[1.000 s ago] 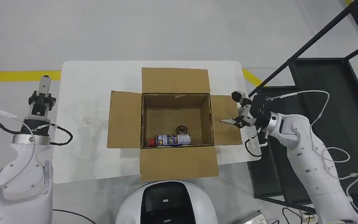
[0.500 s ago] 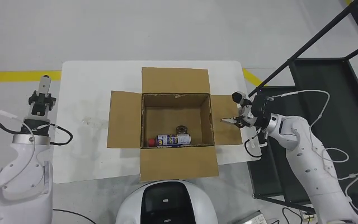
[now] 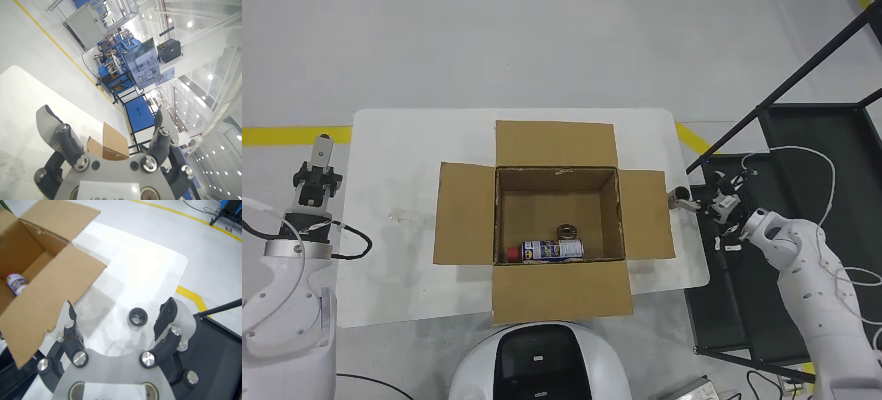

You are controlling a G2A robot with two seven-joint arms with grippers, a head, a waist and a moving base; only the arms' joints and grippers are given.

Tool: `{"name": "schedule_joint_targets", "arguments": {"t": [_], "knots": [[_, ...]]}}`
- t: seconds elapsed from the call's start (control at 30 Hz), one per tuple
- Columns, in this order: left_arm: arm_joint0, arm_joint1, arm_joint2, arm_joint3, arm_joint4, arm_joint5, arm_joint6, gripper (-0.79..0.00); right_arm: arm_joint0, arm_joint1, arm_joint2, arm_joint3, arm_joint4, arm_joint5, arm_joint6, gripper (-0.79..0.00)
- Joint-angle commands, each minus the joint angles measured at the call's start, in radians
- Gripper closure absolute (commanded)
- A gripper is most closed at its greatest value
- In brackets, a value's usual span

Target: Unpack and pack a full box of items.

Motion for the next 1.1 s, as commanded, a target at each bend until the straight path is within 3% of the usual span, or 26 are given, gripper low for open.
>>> {"name": "schedule_joint_targets", "arguments": {"t": [0.0,0.3,0.47,0.67,1.07], "knots": [[0.000,0.000,0.000,0.000,0.000,0.000,0.000,-0.785,0.005,-0.002,-0.007,0.002,-0.008,0.007,-0.008,-0.785],[0.000,0.000,0.000,0.000,0.000,0.000,0.000,-0.785,0.005,-0.002,-0.007,0.002,-0.008,0.007,-0.008,-0.785],[0.000,0.000,0.000,0.000,0.000,0.000,0.000,-0.785,0.035,-0.006,-0.037,-0.002,-0.059,0.103,0.091,-0.785],[0.000,0.000,0.000,0.000,0.000,0.000,0.000,-0.785,0.141,-0.024,-0.110,0.147,-0.054,0.143,0.139,-0.785],[0.000,0.000,0.000,0.000,0.000,0.000,0.000,-0.785,0.330,-0.075,-0.279,0.408,-0.115,0.148,0.106,-0.785]]}}
